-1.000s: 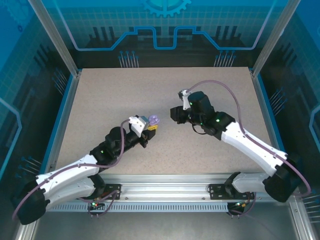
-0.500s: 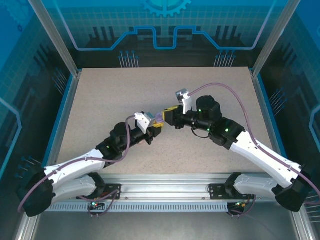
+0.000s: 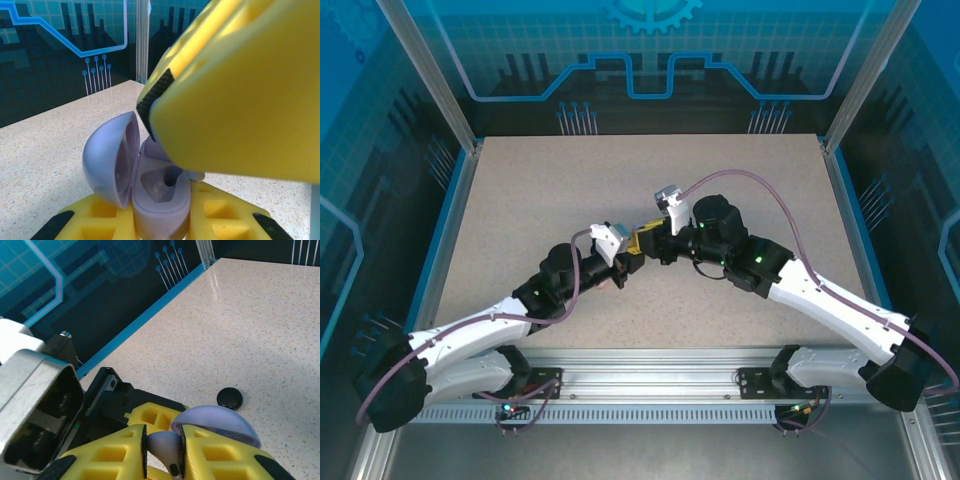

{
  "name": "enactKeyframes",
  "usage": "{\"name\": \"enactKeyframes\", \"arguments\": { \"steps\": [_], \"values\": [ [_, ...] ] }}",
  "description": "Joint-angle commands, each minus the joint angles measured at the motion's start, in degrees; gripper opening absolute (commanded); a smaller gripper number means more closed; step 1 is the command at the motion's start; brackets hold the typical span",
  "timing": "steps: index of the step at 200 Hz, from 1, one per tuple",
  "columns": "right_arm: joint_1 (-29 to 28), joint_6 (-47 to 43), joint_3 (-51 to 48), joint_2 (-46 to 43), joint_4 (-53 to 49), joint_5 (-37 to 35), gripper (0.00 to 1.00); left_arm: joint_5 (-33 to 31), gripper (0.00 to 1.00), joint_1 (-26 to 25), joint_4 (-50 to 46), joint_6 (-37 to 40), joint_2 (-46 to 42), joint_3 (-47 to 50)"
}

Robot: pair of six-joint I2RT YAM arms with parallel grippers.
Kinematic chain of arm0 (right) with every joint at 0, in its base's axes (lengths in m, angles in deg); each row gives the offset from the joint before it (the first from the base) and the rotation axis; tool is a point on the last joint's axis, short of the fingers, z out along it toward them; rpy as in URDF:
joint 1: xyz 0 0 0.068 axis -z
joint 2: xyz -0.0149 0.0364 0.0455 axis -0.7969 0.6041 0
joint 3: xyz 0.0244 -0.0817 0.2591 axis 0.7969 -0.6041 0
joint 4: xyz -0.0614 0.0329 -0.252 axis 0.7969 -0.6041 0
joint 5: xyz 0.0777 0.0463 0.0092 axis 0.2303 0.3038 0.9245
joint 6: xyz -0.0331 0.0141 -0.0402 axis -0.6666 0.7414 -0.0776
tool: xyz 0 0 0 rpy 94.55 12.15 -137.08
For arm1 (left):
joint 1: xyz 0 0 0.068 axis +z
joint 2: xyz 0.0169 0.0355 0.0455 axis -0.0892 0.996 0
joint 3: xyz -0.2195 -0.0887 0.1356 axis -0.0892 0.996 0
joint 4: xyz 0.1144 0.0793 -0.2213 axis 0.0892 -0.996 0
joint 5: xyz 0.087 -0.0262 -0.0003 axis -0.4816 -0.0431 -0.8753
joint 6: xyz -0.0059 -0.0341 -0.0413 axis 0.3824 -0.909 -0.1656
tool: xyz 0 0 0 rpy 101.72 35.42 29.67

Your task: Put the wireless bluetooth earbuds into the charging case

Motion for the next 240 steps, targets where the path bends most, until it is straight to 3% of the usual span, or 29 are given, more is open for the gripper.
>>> {"name": "enactKeyframes", "arguments": {
  "steps": [1,92,240],
  "values": [
    [-1.1,-1.5,1.9,0.4,-0.4,-2.3,0.24,1.1,0.09,-0.4,2.2,0.3,-0.6,-2.0],
    [-1.8,-1.9,1.9,1.6,-0.3,-5.0,0.24,0.9,0.09,-0.5,1.4,0.2,-1.0,-2.2],
    [-2.0,-2.9,1.5,1.2,-3.8,-3.3,0.28,-0.2,0.09,-0.4,1.3,0.4,-1.9,-1.8]
  ]
}}
